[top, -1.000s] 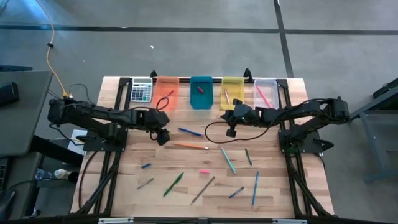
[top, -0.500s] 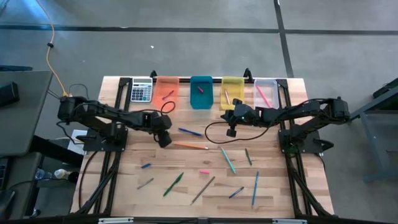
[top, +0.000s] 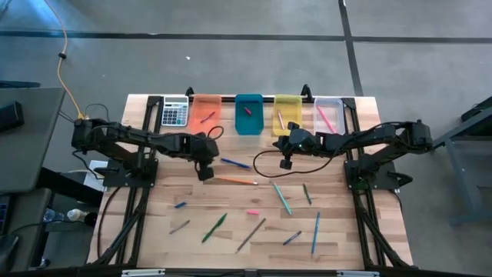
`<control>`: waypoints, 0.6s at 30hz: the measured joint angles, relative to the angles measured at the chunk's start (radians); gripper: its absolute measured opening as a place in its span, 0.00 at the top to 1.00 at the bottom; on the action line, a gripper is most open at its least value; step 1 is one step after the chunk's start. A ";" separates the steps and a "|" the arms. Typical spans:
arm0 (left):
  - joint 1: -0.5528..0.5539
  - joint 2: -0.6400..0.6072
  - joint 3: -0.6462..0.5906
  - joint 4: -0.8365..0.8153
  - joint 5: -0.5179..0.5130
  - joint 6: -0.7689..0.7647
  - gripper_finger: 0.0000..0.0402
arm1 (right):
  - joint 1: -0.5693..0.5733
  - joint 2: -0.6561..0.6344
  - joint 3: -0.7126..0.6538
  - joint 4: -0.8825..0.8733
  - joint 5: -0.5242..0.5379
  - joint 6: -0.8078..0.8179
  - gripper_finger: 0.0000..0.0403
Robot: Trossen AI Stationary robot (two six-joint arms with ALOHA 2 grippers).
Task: Sort crayons/erasers/pens/pencils in bins
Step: Put the green eraser into the blue bin
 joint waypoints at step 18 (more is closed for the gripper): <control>0.268 0.048 0.200 0.397 0.108 0.193 0.99 | 0.009 0.000 0.000 -0.007 -0.011 0.057 1.00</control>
